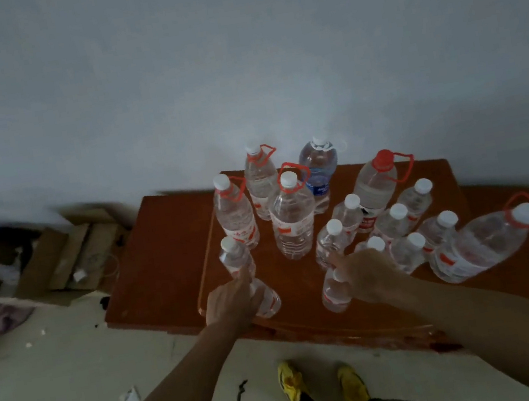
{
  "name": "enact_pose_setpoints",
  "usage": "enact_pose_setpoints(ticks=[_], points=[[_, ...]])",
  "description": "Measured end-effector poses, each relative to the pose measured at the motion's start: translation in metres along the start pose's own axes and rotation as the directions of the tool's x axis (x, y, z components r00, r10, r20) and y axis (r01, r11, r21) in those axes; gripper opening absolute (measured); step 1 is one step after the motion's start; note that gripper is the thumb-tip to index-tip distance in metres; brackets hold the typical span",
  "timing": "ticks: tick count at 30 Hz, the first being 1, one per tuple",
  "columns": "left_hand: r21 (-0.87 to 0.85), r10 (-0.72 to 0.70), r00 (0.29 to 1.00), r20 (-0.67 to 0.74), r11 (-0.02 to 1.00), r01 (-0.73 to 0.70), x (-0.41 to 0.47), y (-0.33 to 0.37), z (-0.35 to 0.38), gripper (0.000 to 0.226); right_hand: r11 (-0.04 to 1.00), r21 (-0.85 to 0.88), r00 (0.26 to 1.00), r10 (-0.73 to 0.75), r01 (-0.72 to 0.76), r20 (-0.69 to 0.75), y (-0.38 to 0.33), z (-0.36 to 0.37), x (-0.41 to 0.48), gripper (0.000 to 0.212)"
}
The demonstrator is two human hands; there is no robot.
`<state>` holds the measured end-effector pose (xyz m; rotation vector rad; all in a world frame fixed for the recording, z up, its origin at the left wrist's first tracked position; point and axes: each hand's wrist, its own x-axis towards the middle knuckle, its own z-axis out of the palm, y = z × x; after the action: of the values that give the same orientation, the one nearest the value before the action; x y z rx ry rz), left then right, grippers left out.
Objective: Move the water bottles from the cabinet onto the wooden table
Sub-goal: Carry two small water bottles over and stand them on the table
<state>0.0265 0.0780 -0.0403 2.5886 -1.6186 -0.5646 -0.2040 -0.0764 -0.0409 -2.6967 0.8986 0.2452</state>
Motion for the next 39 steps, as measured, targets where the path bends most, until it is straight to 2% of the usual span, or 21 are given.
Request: enact_pose_setpoints(ticks=[3,8,11,16,23,25,29,31,34,39], points=[[0.002,-0.142,0.989,-0.040,0.990,0.142,-0.042,-0.016,-0.004,0.038,0.977,-0.053,0.978,-0.209,0.209,0.008,-0.021,-0.009,0.008,0.041],[-0.109,-0.375,0.923,-0.083,0.924,0.365,-0.145,-0.045,-0.003,0.037,0.856,-0.126,0.866,-0.498,0.501,0.055,-0.091,-0.015,0.014,0.040],[-0.146,-0.508,0.852,-0.127,0.859,0.490,-0.210,-0.071,-0.004,0.035,0.760,-0.127,0.769,-0.637,0.638,0.051,-0.158,-0.020,0.014,0.036],[-0.269,-0.717,0.678,-0.163,0.693,0.669,-0.332,-0.116,0.004,0.033,0.563,-0.184,0.583,-0.808,0.806,0.083,-0.288,-0.005,0.002,0.036],[-0.366,-0.900,0.412,-0.142,0.435,0.823,-0.524,-0.193,0.030,0.033,0.322,-0.188,0.355,-0.917,0.928,0.182,-0.508,0.058,-0.048,0.037],[-0.375,-0.938,0.320,-0.132,0.346,0.860,-0.587,-0.215,0.038,0.032,0.259,-0.168,0.288,-0.939,0.951,0.186,-0.575,0.074,-0.077,0.038],[-0.386,-0.984,0.135,-0.116,0.170,0.907,-0.687,-0.246,0.050,0.032,0.181,-0.160,0.207,-0.965,0.970,0.162,-0.681,0.098,-0.125,0.040],[-0.401,-0.994,0.024,-0.106,0.064,0.914,-0.739,-0.265,0.060,0.034,0.107,-0.141,0.130,-0.977,0.984,0.169,-0.746,0.112,-0.150,0.039],[-0.411,-0.992,-0.088,-0.092,-0.042,0.911,-0.798,-0.288,0.073,0.036,-0.012,-0.114,0.014,-0.975,0.993,0.221,-0.823,0.130,-0.182,0.038],[-0.396,-0.977,-0.211,-0.036,-0.180,0.900,-0.887,-0.341,0.093,0.034,-0.166,-0.079,-0.139,-0.952,0.983,0.272,-0.954,0.175,-0.223,0.038]])
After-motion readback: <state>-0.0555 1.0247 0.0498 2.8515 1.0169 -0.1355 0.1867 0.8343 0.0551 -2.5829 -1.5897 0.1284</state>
